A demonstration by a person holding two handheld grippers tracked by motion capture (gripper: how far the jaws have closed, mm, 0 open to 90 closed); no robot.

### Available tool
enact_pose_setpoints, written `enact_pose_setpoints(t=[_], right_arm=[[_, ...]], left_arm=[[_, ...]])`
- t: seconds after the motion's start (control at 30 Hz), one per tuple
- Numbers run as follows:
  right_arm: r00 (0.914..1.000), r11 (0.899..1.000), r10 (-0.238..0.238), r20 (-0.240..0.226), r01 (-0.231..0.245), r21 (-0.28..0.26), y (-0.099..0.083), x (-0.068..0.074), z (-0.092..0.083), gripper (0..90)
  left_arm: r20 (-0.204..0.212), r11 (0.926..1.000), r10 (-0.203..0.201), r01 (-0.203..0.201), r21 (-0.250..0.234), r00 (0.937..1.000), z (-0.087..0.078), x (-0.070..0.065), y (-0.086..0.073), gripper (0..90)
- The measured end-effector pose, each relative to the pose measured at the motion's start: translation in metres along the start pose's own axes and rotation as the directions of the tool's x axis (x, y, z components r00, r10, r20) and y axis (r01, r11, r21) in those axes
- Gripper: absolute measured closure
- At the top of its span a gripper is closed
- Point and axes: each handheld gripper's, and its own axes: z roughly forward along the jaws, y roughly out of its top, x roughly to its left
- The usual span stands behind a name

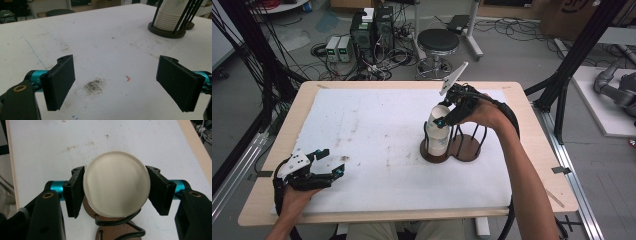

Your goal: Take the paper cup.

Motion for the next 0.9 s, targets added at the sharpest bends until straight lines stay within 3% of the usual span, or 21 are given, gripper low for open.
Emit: enact_pose_setpoints(t=[0.43,0.9], right_arm=[[0.9992,0.999,-0.014,0.038,0.016,-0.05,0.015,0.003,-0.032,37.2],[0.9988,0.996,-0.014,0.048,0.018,-0.082,0.017,0.008,-0.046,37.2]], left_arm=[[0.0,1.0,-0.001,0.001,0.001,1.0,0.0,0.0,0.0,15.4],[-0.001,1.0,-0.001,0.001,0.001,1.0,0.0,0.0,0.0,15.4]])
